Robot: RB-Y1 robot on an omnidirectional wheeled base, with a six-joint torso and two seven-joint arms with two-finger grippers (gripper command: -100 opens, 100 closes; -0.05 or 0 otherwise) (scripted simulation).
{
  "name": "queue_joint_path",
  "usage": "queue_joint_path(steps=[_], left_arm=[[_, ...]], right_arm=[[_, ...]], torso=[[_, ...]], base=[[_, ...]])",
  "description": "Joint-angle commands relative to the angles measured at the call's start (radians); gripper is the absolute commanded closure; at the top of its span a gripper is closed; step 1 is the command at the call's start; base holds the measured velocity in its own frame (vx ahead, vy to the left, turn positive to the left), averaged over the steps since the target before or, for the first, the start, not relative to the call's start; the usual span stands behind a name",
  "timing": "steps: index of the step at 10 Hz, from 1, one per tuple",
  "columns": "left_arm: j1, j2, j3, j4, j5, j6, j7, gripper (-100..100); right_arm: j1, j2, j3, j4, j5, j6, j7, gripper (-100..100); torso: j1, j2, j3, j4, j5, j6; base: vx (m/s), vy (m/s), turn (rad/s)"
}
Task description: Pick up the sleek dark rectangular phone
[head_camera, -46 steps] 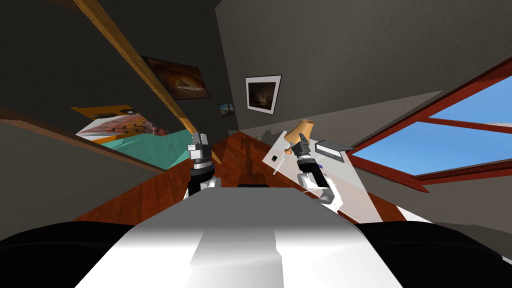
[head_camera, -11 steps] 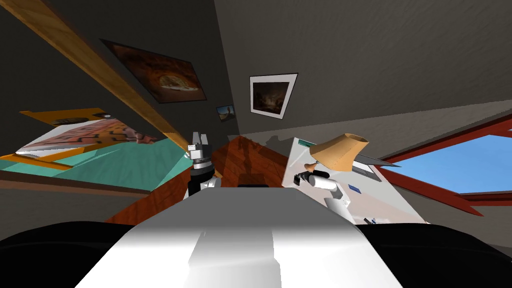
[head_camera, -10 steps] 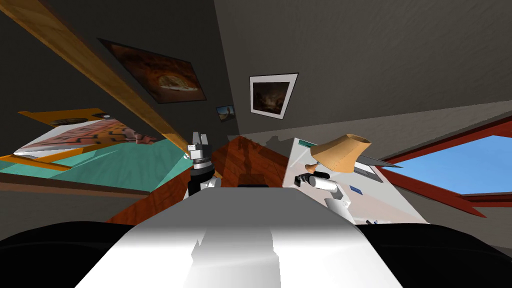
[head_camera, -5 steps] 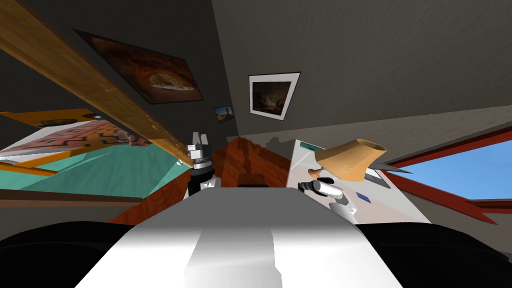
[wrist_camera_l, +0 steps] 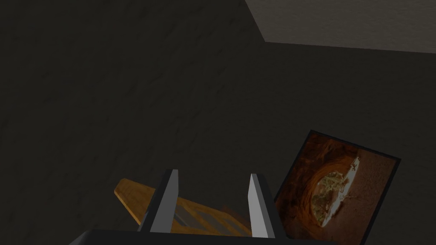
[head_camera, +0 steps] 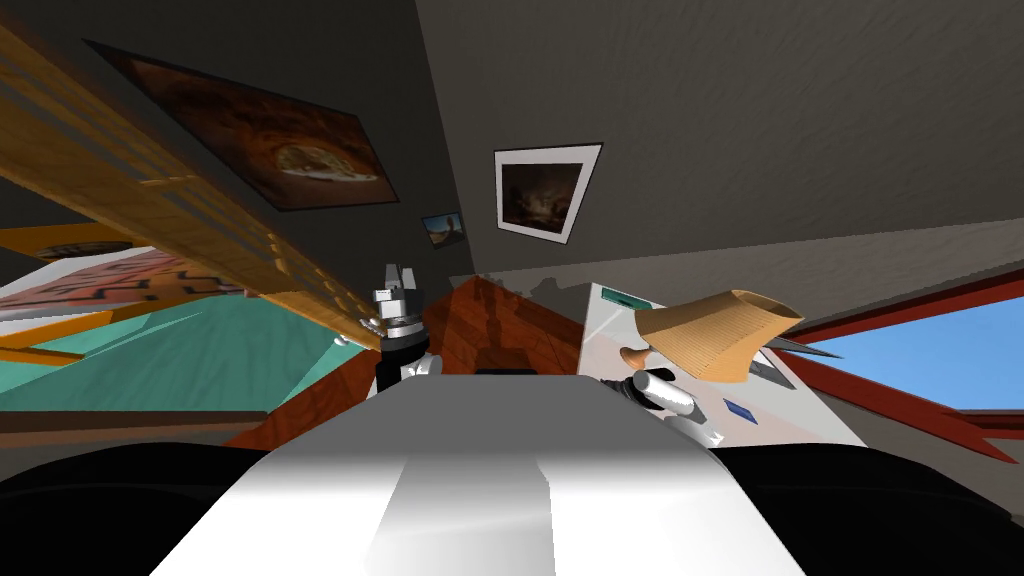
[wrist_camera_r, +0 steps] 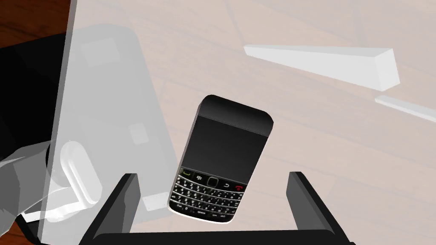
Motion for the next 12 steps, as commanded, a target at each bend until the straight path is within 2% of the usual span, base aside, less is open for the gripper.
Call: queue_joint_path(steps=[1,3,4,5,6,7,8,9,10,11,12], left_arm=[[0.000,0.000,0.000,0.000,0.000,0.000,0.000,0],[0.000,0.000,0.000,0.000,0.000,0.000,0.000,0],[0.000,0.000,0.000,0.000,0.000,0.000,0.000,0],[0.000,0.000,0.000,0.000,0.000,0.000,0.000,0],[0.000,0.000,0.000,0.000,0.000,0.000,0.000,0],[0.000,0.000,0.000,0.000,0.000,0.000,0.000,0],[0.000,0.000,0.000,0.000,0.000,0.000,0.000,0],[0.000,0.000,0.000,0.000,0.000,0.000,0.000,0],[0.000,0.000,0.000,0.000,0.000,0.000,0.000,0],[0.000,0.000,0.000,0.000,0.000,0.000,0.000,0],[0.000,0.000,0.000,0.000,0.000,0.000,0.000,0]], right_arm=[[0.005,-0.003,-0.015,0.050,-0.038,0.036,-0.027,-100],[0.012,0.001,-0.025,0.090,-0.066,0.058,-0.048,-100],[0.005,0.004,-0.018,0.084,-0.052,0.046,-0.044,-100],[0.005,0.004,-0.019,0.088,-0.054,0.047,-0.044,0],[-0.017,0.020,-0.056,0.111,-0.027,0.051,0.006,-100],[-0.017,0.020,-0.056,0.111,-0.027,0.051,0.017,-100],[-0.039,0.036,-0.093,0.134,0.000,0.055,0.053,-100],[-0.039,0.036,-0.093,0.134,0.000,0.055,0.078,-100],[-0.060,0.052,-0.130,0.157,0.026,0.058,0.108,-100],[-0.060,0.052,-0.130,0.157,0.026,0.058,0.136,-100],[-0.082,0.068,-0.167,0.180,0.053,0.062,0.165,-100]], torso=[[0.000,0.000,0.000,0.000,0.000,0.000],[-0.001,0.001,0.001,0.000,0.000,0.000],[-0.002,0.002,0.001,0.000,0.000,0.000],[0.000,0.006,0.003,0.001,0.000,0.000],[0.002,0.008,0.005,0.002,0.000,0.000],[0.003,0.007,0.004,0.002,0.001,0.001],[0.003,0.006,0.004,0.001,0.001,0.000],[0.003,0.005,0.003,0.001,0.001,0.000],[0.004,0.005,0.003,0.001,0.001,0.000],[0.004,0.004,0.002,0.001,0.001,0.000],[0.003,0.005,0.003,0.001,0.001,0.000]], base=[[0.138,-0.046,-0.028],[0.123,-0.054,-0.017],[0.044,-0.023,0.000],[0.009,-0.005,0.003],[0.054,0.008,-0.239],[0.068,0.017,-0.112],[0.089,0.011,-0.167],[0.076,0.023,-0.093],[0.093,0.025,-0.189],[0.073,0.018,-0.119],[0.073,0.026,-0.209]])
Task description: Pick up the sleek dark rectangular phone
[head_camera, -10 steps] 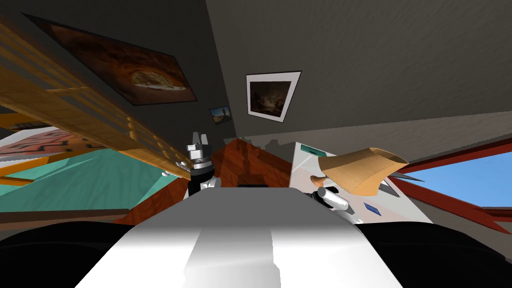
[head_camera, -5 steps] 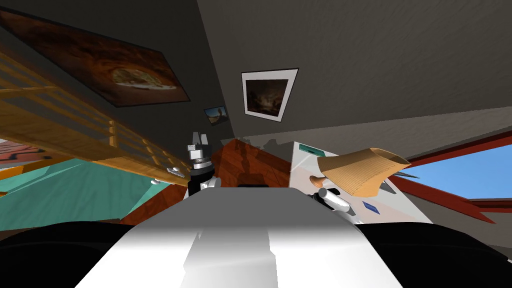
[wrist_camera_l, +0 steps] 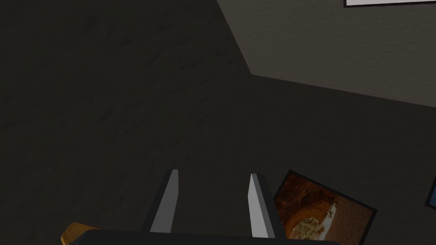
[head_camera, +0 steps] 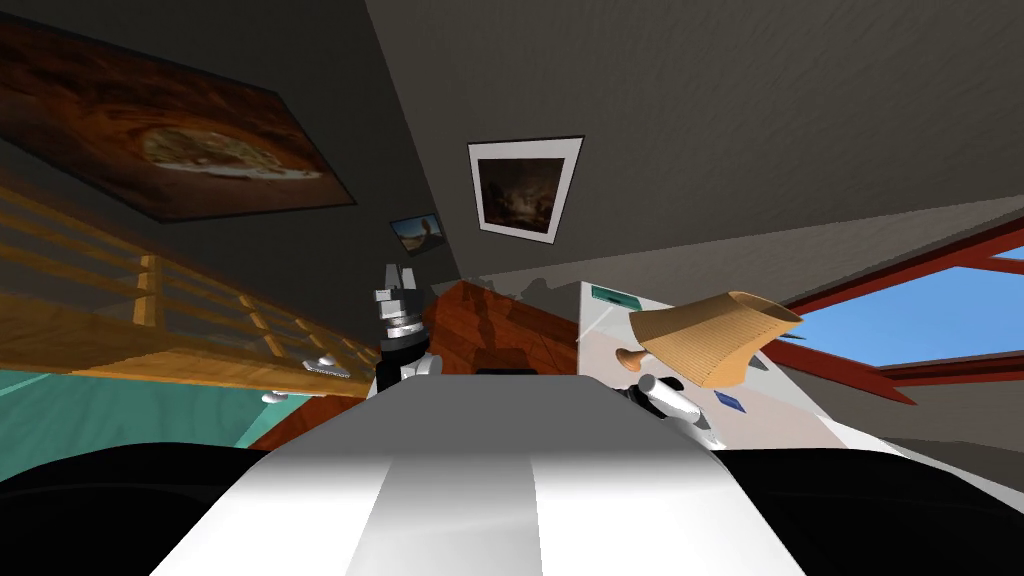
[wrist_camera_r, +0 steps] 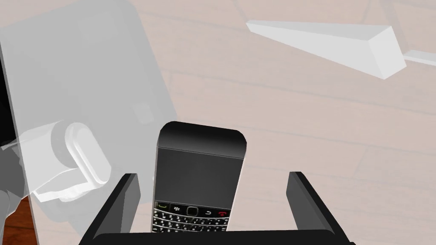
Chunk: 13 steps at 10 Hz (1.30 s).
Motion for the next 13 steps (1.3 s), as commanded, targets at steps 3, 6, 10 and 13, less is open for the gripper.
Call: queue_joint_path(steps=[3,6,10,13], left_arm=[[0.000,0.000,0.000,0.000,0.000,0.000,0.000,0],[0.000,0.000,0.000,0.000,0.000,0.000,0.000,0],[0.000,0.000,0.000,0.000,0.000,0.000,0.000,0],[0.000,0.000,0.000,0.000,0.000,0.000,0.000,0]], right_arm=[[-0.035,0.023,-0.055,0.039,0.040,0.005,0.098,-100],[-0.057,0.039,-0.092,0.062,0.067,0.009,0.177,-100],[-0.100,0.071,-0.166,0.108,0.120,0.017,0.282,-100],[-0.122,0.087,-0.203,0.131,0.146,0.020,0.361,-100]], torso=[[-0.001,0.002,0.001,0.000,0.000,-0.001],[-0.001,-0.001,0.000,0.000,0.000,0.000],[-0.001,0.002,0.001,0.000,0.000,-0.001],[-0.001,0.000,0.000,0.000,0.000,0.000]], base=[[0.048,0.011,-0.090],[0.075,0.024,-0.134],[0.058,0.024,-0.121],[0.065,0.029,-0.142]])
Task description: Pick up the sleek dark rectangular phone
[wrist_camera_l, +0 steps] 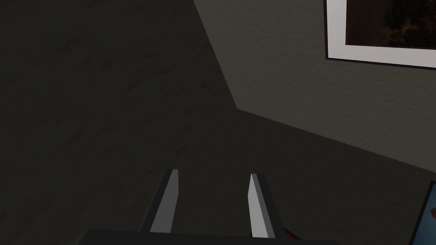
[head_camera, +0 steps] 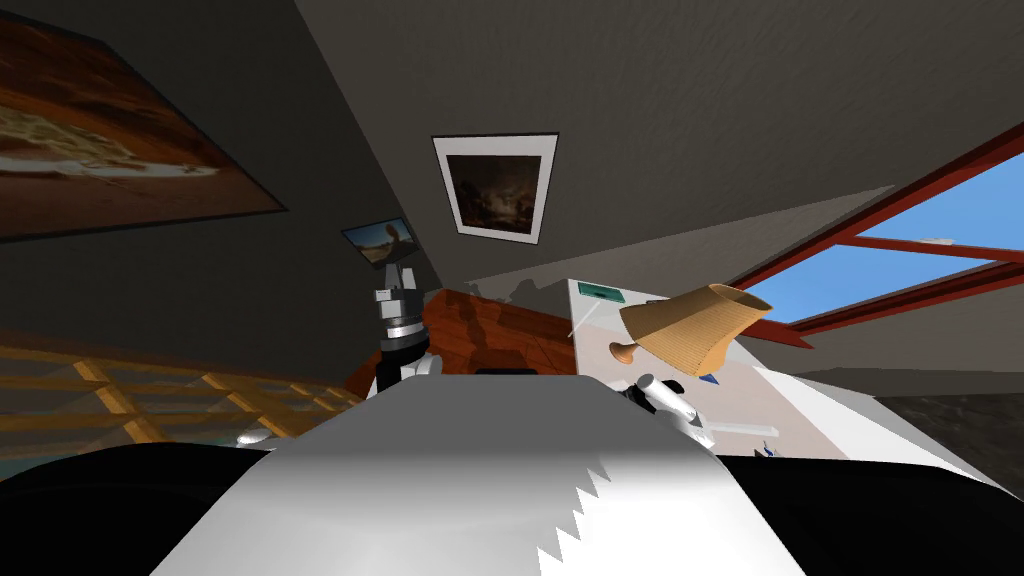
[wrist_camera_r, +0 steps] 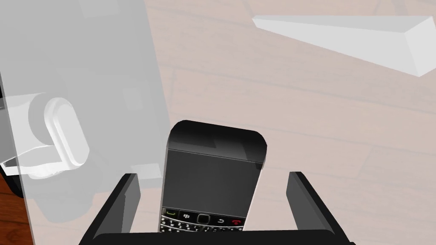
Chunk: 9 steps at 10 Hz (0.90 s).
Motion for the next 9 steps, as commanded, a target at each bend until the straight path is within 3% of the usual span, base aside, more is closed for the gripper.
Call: queue_joint_path(steps=[1,2,4,5,9], left_arm=[[0.000,0.000,0.000,0.000,0.000,0.000,0.000,0],[0.000,0.000,0.000,0.000,0.000,0.000,0.000,0],[0.000,0.000,0.000,0.000,0.000,0.000,0.000,0],[0.000,0.000,0.000,0.000,0.000,0.000,0.000,0],[0.000,0.000,0.000,0.000,0.000,0.000,0.000,0]], right_arm=[[-0.026,0.018,-0.042,0.029,0.031,0.003,0.050,-100],[-0.026,0.018,-0.042,0.029,0.031,0.003,0.078,-100],[-0.025,0.018,-0.041,0.028,0.030,0.002,0.076,-100],[-0.025,0.018,-0.041,0.028,0.030,0.002,0.079,100],[-0.025,0.018,-0.042,0.028,0.030,0.002,0.078,100]], torso=[[0.000,0.000,0.000,0.000,0.000,0.000],[0.000,-0.001,0.000,0.000,0.000,0.001],[-0.001,0.001,0.001,0.000,0.000,0.000],[-0.002,0.003,0.002,0.001,0.000,0.000],[-0.002,0.004,0.002,0.001,-0.001,-0.001]], base=[[0.080,0.037,-0.165],[0.071,0.037,-0.106],[0.017,0.009,-0.001],[0.000,0.000,0.000],[0.000,0.000,0.000]])
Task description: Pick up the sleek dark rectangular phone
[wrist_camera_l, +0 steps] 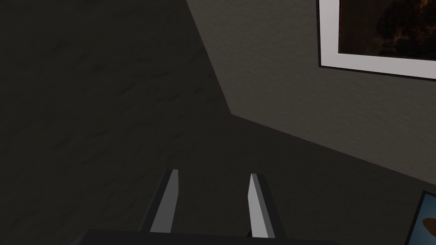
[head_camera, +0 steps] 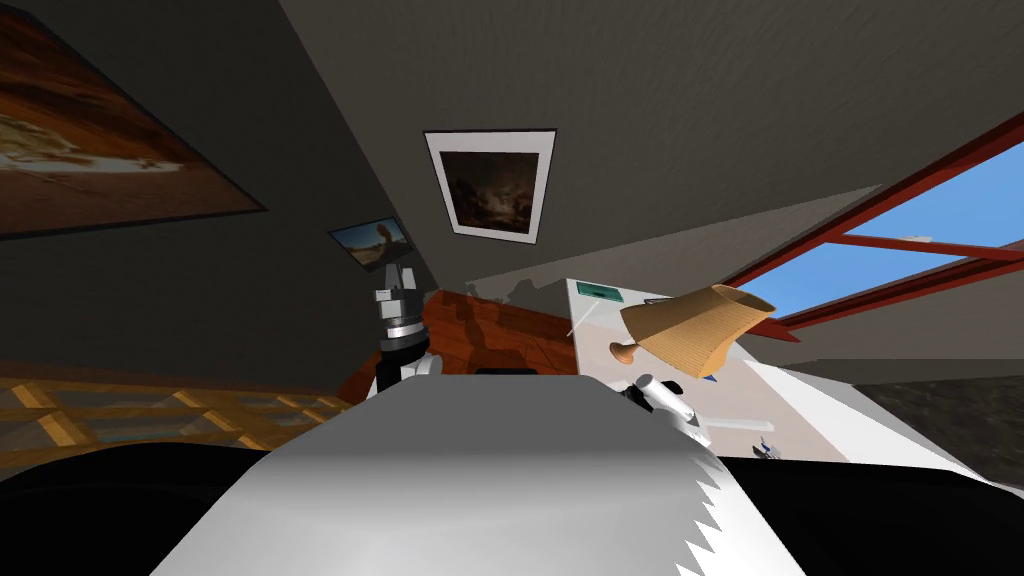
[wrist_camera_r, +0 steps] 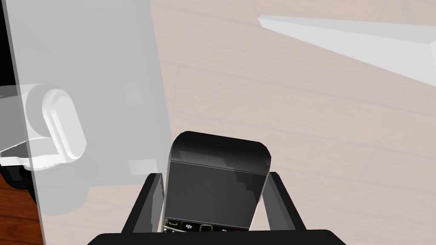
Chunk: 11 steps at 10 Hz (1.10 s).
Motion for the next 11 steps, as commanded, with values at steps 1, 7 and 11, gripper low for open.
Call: queue_joint_path(steps=[1,7,11], left_arm=[[0.000,0.000,0.000,0.000,0.000,0.000,0.000,0],[0.000,0.000,0.000,0.000,0.000,0.000,0.000,0],[0.000,0.000,0.000,0.000,0.000,0.000,0.000,0]], right_arm=[[0.000,0.000,0.000,0.000,0.000,0.000,0.000,0],[0.064,-0.047,0.110,-0.068,-0.079,-0.011,-0.175,100],[0.108,-0.079,0.184,-0.115,-0.132,-0.019,-0.279,100]], torso=[[0.000,0.000,0.000,0.000,0.000,0.000],[-0.002,0.005,0.003,0.002,0.001,-0.002],[-0.001,0.003,0.002,0.001,0.000,0.000]], base=[[0.000,0.000,0.000],[-0.076,-0.037,0.158],[-0.056,-0.018,0.112]])
